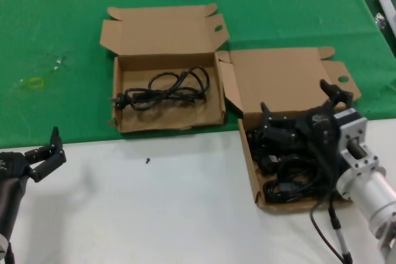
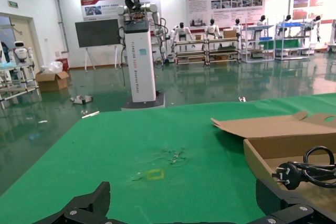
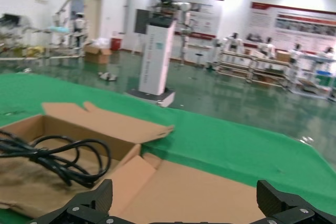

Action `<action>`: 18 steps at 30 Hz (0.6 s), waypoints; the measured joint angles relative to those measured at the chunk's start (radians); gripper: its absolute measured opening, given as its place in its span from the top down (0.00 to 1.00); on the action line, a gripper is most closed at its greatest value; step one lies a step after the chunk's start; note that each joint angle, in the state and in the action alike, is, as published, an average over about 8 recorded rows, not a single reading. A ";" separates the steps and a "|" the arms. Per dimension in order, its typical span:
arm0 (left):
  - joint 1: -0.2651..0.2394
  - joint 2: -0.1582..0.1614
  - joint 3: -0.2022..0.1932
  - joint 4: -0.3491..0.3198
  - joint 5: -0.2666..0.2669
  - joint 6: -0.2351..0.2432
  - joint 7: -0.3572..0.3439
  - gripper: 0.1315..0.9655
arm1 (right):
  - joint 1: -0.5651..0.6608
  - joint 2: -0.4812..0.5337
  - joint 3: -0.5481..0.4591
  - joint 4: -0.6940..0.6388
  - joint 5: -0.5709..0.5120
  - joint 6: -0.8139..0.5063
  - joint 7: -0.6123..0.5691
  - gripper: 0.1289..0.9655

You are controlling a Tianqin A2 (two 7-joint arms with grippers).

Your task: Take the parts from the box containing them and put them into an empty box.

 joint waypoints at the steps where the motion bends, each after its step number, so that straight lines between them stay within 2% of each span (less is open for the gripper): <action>1: 0.000 0.000 0.000 0.000 0.000 0.000 0.000 0.00 | -0.012 0.000 0.005 0.009 0.003 0.010 0.012 0.00; 8: 0.000 0.000 0.000 0.000 0.000 0.000 0.000 0.00 | -0.068 -0.001 0.027 0.052 0.018 0.060 0.068 0.00; 18: 0.000 0.000 0.000 0.000 0.000 0.000 0.000 0.00 | -0.073 -0.001 0.030 0.057 0.020 0.065 0.073 0.00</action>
